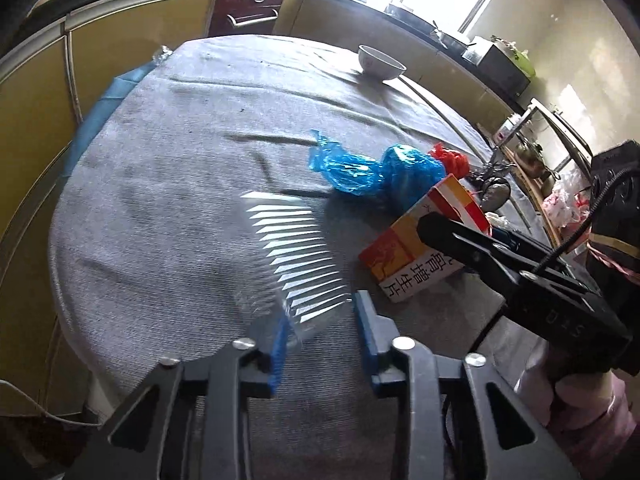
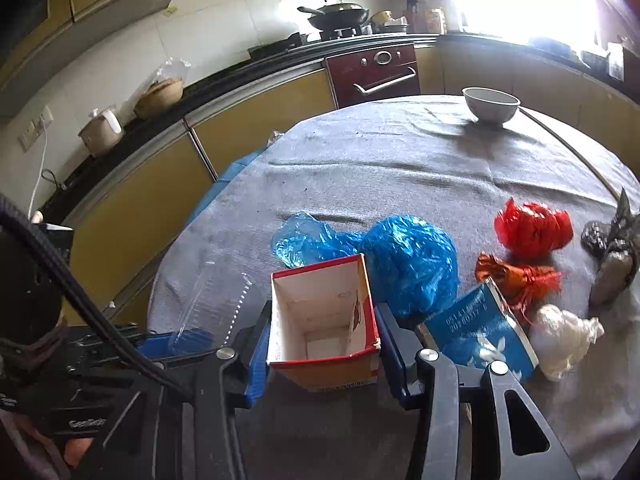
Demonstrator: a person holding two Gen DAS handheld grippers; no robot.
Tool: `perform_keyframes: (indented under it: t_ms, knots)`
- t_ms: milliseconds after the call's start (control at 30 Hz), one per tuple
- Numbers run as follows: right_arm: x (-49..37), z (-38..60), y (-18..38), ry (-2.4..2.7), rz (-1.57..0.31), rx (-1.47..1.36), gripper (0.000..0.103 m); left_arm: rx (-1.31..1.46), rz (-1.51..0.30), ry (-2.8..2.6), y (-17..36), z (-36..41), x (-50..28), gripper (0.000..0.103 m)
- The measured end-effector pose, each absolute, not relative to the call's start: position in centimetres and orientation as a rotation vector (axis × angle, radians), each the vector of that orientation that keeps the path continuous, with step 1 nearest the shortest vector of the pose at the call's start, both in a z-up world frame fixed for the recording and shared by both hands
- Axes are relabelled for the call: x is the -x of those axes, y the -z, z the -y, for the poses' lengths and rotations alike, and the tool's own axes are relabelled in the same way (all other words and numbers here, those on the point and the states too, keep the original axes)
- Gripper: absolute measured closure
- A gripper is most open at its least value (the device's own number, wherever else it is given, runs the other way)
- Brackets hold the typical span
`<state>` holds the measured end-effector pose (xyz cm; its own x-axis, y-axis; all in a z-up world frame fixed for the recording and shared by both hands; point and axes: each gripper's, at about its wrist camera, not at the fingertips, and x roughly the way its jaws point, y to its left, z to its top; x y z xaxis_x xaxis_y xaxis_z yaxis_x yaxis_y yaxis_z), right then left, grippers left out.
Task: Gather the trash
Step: 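Grasp the red-and-white carton with the right tool while the left tool grasps the clear plastic tray, then lift the carton and plastic tray and carry both toward the red basket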
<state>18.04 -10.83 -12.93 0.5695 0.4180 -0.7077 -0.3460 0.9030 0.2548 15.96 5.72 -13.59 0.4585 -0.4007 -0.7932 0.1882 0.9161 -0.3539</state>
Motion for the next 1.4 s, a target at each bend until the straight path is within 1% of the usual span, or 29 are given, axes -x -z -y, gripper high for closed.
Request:
perform_keyframes:
  t_ms: [33,67,333,567,1000,1400]
  knots:
    - [-17.8,11.1,12.8,-0.452,-0.853,-0.109,0.053,0.228,-1.037,0.366,13.6,-5.6,-15.9,0.089]
    - [-17.6,11.4,12.7,-0.453,-0.851,-0.122,0.053,0.230,-1.041,0.365,13.8,-5.6,-15.9,0.093]
    - [-14.6,13.7,11.3,-0.455,-0.812,-0.185,0.053,0.224,-1.024,0.385,13.3,-5.2,-15.1,0.095]
    - [-12.0,16.2,10.4,-0.422,-0.782,-0.227,0.053,0.151,-1.012,0.386,12.0,-3.3,-13.7,0.095]
    - [-6.8,22.9,9.6,-0.291,-0.735,-0.300,0.053,-0.111,-0.930,0.390,9.0,3.9,-10.4,0.095]
    - [-3.1,27.7,8.9,-0.204,-0.698,-0.357,0.053,-0.223,-0.909,0.436,8.3,9.1,-8.6,0.095]
